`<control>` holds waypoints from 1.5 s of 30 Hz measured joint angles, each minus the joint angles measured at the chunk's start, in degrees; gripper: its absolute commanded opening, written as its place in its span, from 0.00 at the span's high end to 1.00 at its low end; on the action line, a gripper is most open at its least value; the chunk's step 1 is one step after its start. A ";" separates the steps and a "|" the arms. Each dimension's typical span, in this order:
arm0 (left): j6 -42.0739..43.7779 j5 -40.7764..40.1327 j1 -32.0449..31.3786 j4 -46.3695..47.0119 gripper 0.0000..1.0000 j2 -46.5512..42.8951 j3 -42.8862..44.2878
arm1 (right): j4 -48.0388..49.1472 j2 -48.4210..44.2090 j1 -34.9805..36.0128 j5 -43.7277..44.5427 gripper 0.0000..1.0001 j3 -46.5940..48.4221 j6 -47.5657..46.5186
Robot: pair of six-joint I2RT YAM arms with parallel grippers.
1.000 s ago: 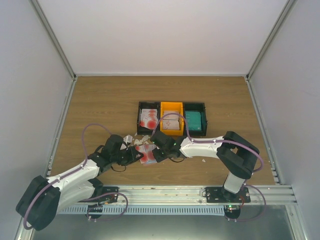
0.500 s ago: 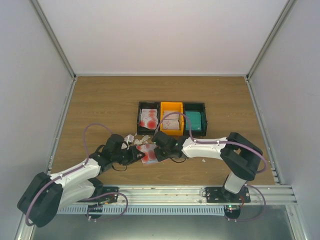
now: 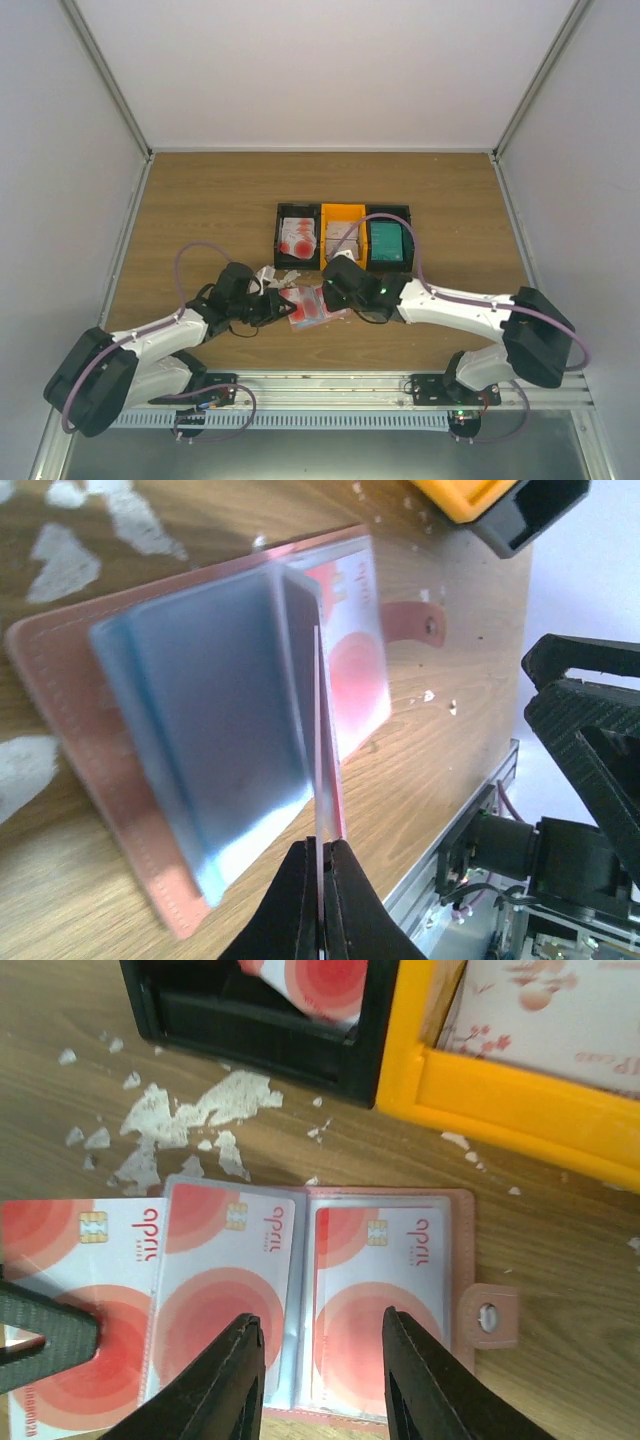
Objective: Put the credit cards into the card holder
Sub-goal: Turn over the card slot in the card holder, then insert the credit card into the card holder.
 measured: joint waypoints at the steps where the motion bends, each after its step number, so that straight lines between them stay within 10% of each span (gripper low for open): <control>1: 0.02 0.39 0.00 0.46 1.00 0.46 0.46 | 0.00 -1.11 -0.04 0.55 0.66 -0.35 0.33; 19: 1.51 5.09 -2.89 10.40 1.00 15.96 9.70 | -0.85 -14.62 -3.98 2.84 0.51 -5.55 2.12; 45: 2.51 -6.43 -2.89 5.35 1.00 0.35 -0.79 | 3.93 -3.93 -5.46 -6.38 0.39 -15.96 -3.61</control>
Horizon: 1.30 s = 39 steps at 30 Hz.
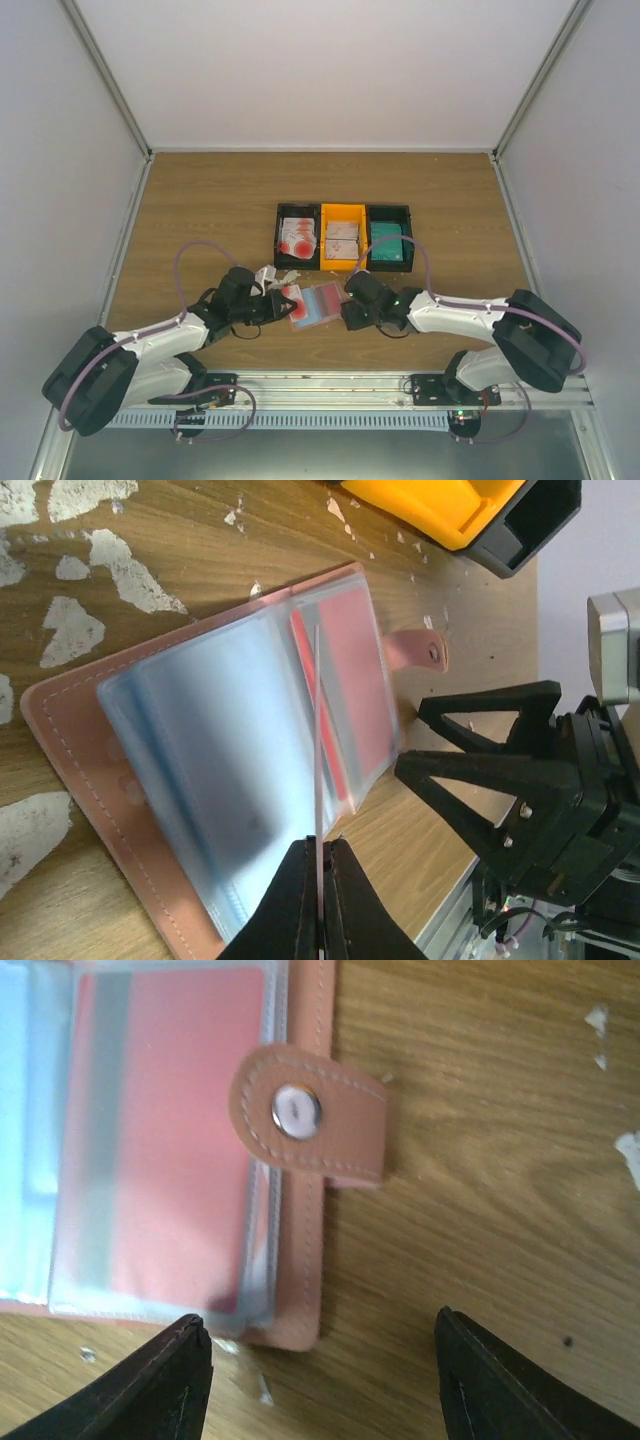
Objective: Put the credit cards into the card holder
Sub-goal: Insert the credit card into the card holder.
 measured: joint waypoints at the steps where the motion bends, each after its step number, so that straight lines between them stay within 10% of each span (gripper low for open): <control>1: -0.22 0.22 0.00 0.85 1.00 0.24 -0.55 | 0.83 0.50 0.00 0.02 0.41 0.24 0.15; 17: -6.16 3.67 -0.72 15.41 1.00 10.51 -1.62 | 3.13 8.63 0.39 1.62 0.69 6.34 1.95; 39: -13.46 3.76 -3.89 30.14 1.00 22.27 -2.69 | 2.93 8.48 0.37 1.62 0.74 6.23 4.44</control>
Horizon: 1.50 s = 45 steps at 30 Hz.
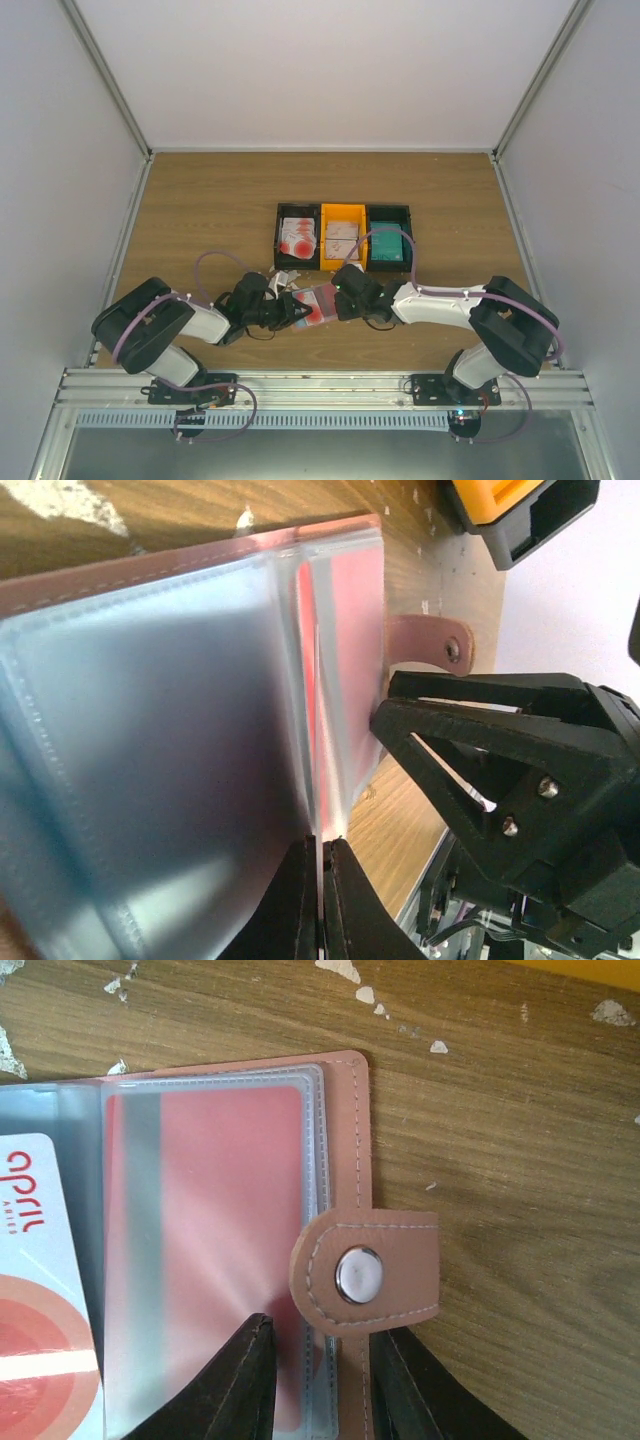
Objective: Put the credit cards into the card holder
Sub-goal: Insert the credit card into the card holder.
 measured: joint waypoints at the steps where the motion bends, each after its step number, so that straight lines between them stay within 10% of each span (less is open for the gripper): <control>1: -0.07 -0.07 -0.09 0.00 1.00 0.31 0.00 | 0.02 0.00 0.00 0.00 0.74 0.00 0.02; 45: -0.59 -1.90 -0.28 -0.09 1.00 3.74 2.34 | 1.36 -0.76 0.00 0.26 0.79 -1.29 1.01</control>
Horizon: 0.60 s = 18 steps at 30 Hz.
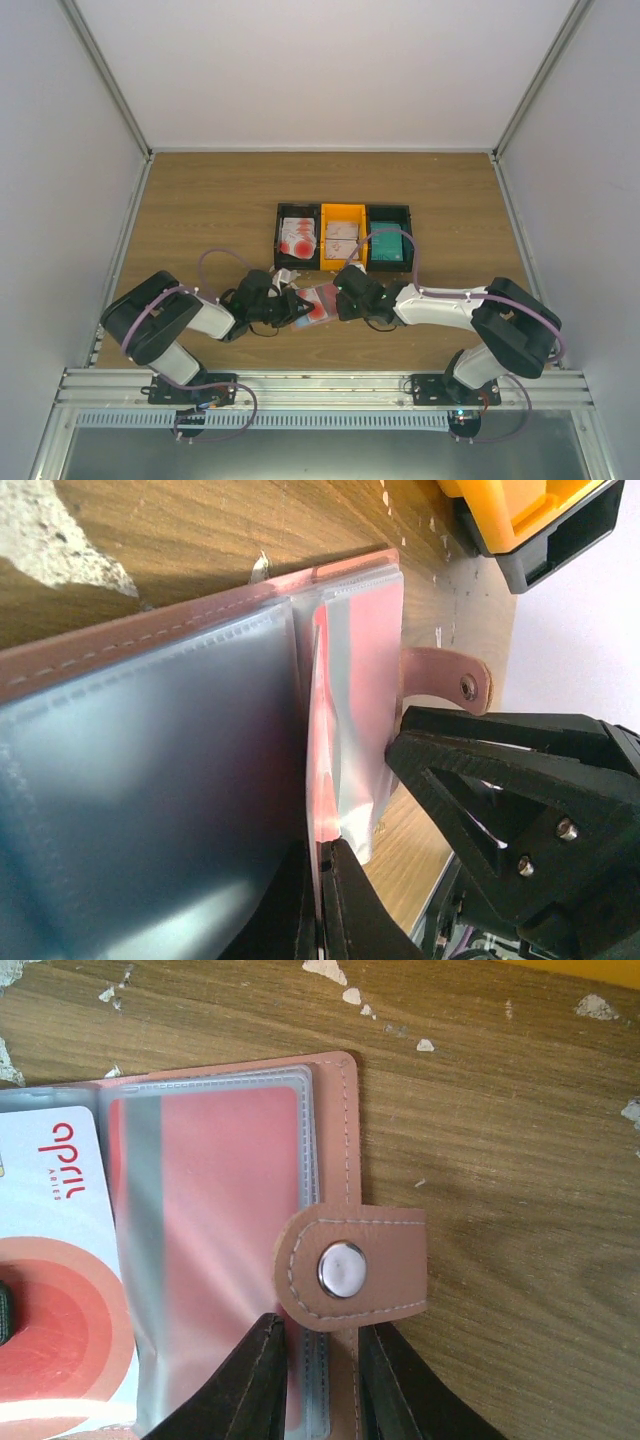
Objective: Put the credit cards into the card holder
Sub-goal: Insert the credit card into the card holder.
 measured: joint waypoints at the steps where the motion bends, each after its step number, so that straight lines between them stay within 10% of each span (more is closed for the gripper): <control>1: 0.02 0.04 0.00 0.17 1.00 0.22 0.07 | 0.00 0.00 0.00 0.00 0.79 0.00 0.00; 18: -2.86 -1.07 0.02 5.51 1.00 2.29 -1.51 | 0.04 0.04 0.00 0.00 0.79 0.00 0.02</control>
